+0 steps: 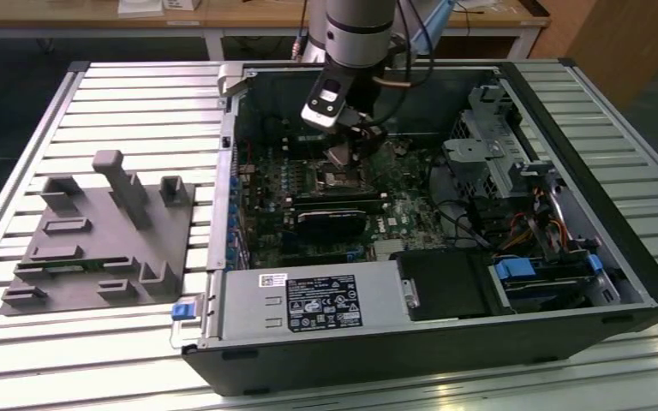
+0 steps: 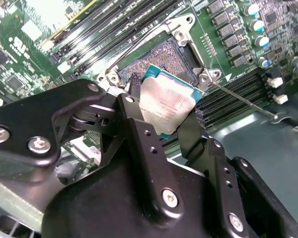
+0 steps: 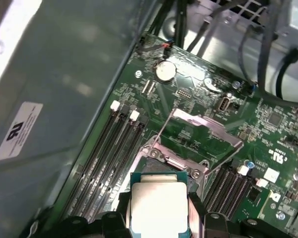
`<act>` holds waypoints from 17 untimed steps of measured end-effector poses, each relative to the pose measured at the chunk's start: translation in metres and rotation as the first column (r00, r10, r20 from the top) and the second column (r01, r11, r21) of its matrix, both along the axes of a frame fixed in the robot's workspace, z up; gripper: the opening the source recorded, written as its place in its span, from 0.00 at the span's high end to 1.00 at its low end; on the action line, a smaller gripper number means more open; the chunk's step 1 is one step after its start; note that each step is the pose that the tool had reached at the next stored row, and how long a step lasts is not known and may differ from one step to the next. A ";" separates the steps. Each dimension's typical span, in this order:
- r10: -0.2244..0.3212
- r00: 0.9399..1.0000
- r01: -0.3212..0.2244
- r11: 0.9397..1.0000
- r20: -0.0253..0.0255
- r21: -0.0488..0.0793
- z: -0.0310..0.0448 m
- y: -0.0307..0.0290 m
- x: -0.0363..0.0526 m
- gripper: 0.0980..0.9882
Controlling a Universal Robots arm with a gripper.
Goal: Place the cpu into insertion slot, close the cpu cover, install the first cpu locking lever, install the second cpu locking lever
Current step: 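Place the cpu into insertion slot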
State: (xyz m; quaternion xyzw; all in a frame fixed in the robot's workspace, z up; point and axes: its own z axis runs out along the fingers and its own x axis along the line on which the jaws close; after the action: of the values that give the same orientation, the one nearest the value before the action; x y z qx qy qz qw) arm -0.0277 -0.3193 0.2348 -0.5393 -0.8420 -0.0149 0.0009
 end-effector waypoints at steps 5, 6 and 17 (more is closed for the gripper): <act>-0.058 0.998 0.058 0.998 0.000 0.000 -0.0002 0.0000 0.0000 0.50; -0.068 0.998 0.068 0.998 0.000 0.000 -0.0002 0.0000 0.0000 0.50; -0.185 0.983 0.185 0.983 0.000 0.000 -0.0007 0.0000 0.0000 0.50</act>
State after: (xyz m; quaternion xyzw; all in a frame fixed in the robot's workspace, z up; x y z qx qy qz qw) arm -0.0277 -0.3193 0.2341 -0.6152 -0.7882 -0.0149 -0.0005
